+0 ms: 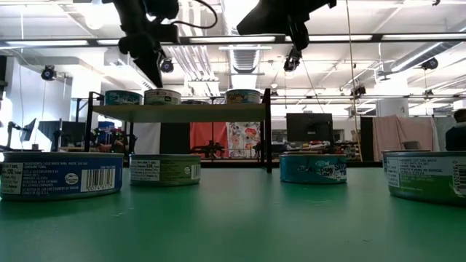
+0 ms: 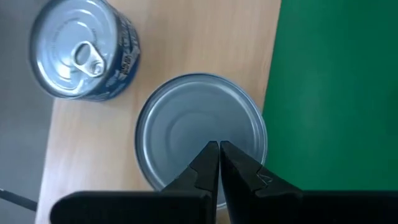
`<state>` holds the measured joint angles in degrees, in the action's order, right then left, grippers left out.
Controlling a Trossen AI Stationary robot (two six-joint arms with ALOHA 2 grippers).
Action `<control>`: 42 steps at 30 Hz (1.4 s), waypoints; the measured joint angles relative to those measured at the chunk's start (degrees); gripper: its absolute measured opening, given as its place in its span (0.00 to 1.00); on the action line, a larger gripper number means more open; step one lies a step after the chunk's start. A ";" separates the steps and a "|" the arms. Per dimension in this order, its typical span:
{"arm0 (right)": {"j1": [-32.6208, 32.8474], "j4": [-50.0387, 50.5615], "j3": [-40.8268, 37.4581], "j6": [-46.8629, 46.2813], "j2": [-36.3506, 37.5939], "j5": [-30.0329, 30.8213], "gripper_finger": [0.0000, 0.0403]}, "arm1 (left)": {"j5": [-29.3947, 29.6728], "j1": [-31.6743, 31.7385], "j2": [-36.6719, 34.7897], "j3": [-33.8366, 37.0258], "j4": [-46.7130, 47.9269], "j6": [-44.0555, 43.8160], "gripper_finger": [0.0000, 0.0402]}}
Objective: Stack canned seafood by type on shelf
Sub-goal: Put the bottom right white tuna can on the shelf
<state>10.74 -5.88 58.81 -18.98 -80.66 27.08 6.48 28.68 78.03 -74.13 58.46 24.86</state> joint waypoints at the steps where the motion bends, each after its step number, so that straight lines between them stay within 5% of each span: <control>1: 0.00 0.05 0.00 0.00 0.00 -0.01 0.03 | 0.02 0.04 0.31 0.00 0.01 0.00 0.00; 42: 0.00 0.95 0.00 -0.52 0.00 -0.01 0.03 | 0.62 1.23 1.65 0.02 -0.48 -0.06 0.00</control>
<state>10.74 -4.93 58.81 -19.51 -80.66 27.07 7.10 29.91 79.68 -74.11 57.98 24.80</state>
